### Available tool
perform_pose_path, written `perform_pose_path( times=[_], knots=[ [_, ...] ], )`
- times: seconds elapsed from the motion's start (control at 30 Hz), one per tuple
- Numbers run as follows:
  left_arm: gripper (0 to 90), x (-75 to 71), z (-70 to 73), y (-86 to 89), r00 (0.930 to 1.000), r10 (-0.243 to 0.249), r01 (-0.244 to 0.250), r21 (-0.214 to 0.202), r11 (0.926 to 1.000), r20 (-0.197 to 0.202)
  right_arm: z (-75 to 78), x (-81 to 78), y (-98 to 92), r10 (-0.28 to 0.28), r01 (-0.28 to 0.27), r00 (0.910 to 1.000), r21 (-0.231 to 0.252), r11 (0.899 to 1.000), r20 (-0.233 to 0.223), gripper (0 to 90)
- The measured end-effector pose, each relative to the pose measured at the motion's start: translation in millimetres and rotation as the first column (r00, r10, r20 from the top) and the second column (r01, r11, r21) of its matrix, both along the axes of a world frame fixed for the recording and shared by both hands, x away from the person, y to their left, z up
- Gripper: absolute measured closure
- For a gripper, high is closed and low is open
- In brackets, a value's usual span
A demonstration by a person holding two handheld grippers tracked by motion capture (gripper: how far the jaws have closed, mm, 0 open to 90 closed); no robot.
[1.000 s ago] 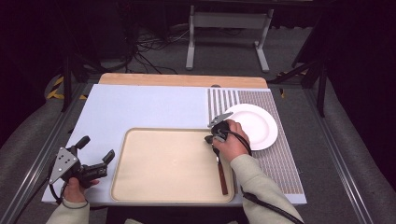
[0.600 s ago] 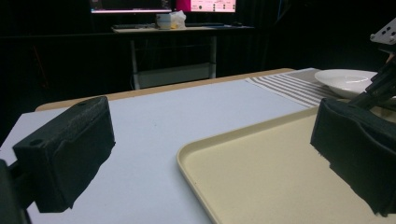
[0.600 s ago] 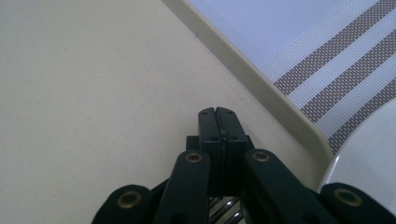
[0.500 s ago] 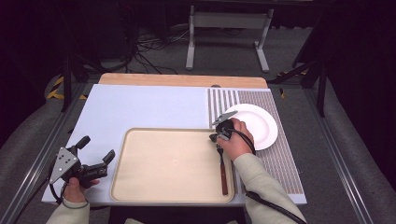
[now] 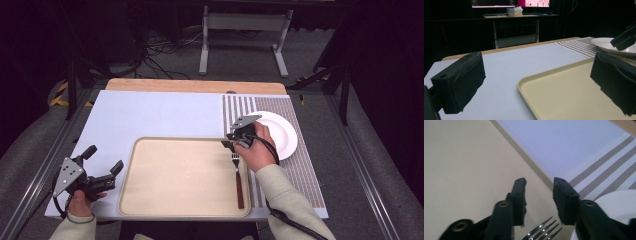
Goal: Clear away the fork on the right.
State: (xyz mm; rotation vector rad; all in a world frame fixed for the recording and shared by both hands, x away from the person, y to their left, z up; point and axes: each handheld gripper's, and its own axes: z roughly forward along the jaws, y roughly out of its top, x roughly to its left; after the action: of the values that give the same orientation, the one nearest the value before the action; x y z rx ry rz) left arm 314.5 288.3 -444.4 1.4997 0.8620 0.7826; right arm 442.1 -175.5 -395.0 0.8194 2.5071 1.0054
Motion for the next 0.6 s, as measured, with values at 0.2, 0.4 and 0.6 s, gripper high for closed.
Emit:
perform_pose_path(
  times=[0.2, 0.4, 0.6],
  knots=[
    [0.0, -0.2, 0.0, 0.7, 1.0, 0.005, -0.005, -0.004, 1.0, 0.002, 13.1, -8.7, -7.5, 0.005, -0.009, 0.9983, 0.081, 0.997, 0.058, 30.7],
    [0.0, -0.2, -0.1, 0.2, 1.0, 0.005, -0.005, -0.002, 1.0, -0.001, 25.0, -18.8, -20.2, 0.022, -0.039, 0.9921, 0.142, 0.989, 0.123, 22.3],
    [0.0, 0.1, -0.5, -0.4, 1.0, 0.005, -0.005, 0.0, 1.0, -0.003, 33.3, -35.0, -34.2, 0.023, -0.06, 0.9826, 0.2, 0.978, 0.184, 19.2]
  ],
)
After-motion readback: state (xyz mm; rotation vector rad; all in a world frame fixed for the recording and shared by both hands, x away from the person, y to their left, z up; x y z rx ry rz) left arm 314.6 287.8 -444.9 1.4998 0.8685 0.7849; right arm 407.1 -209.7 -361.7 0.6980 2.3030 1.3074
